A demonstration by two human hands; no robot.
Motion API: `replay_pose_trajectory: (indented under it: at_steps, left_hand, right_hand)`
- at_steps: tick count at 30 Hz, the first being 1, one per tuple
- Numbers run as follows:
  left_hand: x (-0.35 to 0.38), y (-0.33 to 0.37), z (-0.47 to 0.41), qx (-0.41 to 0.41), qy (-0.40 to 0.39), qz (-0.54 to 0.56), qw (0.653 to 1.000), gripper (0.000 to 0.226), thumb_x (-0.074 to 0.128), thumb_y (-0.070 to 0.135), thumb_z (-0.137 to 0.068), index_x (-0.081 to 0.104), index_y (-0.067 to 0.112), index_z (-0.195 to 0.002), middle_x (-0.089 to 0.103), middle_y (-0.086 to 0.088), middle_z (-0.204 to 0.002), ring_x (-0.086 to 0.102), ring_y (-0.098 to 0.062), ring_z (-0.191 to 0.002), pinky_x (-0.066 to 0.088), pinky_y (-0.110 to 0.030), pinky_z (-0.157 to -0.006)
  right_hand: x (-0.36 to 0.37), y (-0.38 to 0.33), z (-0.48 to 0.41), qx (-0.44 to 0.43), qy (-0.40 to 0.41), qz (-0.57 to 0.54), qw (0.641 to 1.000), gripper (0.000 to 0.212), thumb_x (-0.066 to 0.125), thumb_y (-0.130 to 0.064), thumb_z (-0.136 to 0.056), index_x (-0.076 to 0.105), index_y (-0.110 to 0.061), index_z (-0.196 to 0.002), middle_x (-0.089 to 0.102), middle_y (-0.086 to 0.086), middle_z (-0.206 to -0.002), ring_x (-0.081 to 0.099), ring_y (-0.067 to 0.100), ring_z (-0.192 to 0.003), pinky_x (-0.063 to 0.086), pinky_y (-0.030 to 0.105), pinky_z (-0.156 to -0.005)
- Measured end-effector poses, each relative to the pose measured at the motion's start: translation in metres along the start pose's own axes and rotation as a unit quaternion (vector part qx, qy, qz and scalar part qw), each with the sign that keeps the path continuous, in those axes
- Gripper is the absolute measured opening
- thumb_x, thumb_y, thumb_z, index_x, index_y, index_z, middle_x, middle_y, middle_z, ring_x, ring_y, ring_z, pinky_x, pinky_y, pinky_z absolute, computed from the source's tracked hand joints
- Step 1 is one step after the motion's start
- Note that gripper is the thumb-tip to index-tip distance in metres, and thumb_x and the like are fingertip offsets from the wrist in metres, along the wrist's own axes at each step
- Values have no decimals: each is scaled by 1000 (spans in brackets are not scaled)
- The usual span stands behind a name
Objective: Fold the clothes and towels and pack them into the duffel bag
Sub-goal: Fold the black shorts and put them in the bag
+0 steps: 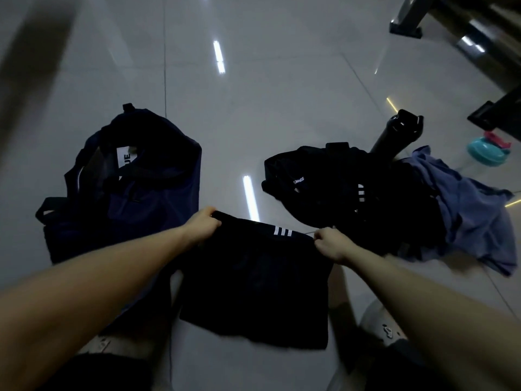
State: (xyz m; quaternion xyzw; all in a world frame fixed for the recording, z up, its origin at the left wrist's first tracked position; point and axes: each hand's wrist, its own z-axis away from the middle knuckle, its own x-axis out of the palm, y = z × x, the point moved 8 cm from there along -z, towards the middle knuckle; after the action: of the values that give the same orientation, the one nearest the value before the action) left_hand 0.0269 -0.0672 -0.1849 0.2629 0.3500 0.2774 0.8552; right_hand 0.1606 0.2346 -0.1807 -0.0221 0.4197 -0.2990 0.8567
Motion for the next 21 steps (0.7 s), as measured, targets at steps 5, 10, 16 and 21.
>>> replay_pose_trajectory:
  at_steps: [5,10,16,21]
  left_hand:
    - [15,-10,-6,-6,72,47,996,20,46,22,-106,49,19,-126,59,1,-104,60,-14,-88,45,-26,-64]
    - [13,-11,-13,13,86,7,996,30,43,30,-107,45,17,-134,62,-7,-106,63,-21,-87,51,-35,-69]
    - [15,-12,-17,22,107,-23,994,29,43,35,-107,50,15,-127,62,-4,-99,63,-21,-87,53,-38,-73]
    - [9,-1,-5,67,149,-121,979,29,46,39,-105,51,13,-116,63,-3,-95,59,-17,-78,43,-33,-59]
  right_hand:
    - [10,4,3,16,31,-144,989,9,58,-7,-89,54,-9,-82,47,3,-79,51,16,-69,45,34,-65]
    - [9,24,-11,21,34,-220,975,8,60,-5,-94,53,-9,-93,63,22,-94,59,26,-71,49,37,-58]
    - [7,34,-23,70,109,-201,971,13,51,-23,-102,60,-15,-97,65,10,-100,63,27,-90,53,42,-82]
    - [6,25,-18,64,189,-168,965,16,42,-28,-102,54,-21,-96,63,7,-95,60,27,-91,46,37,-75]
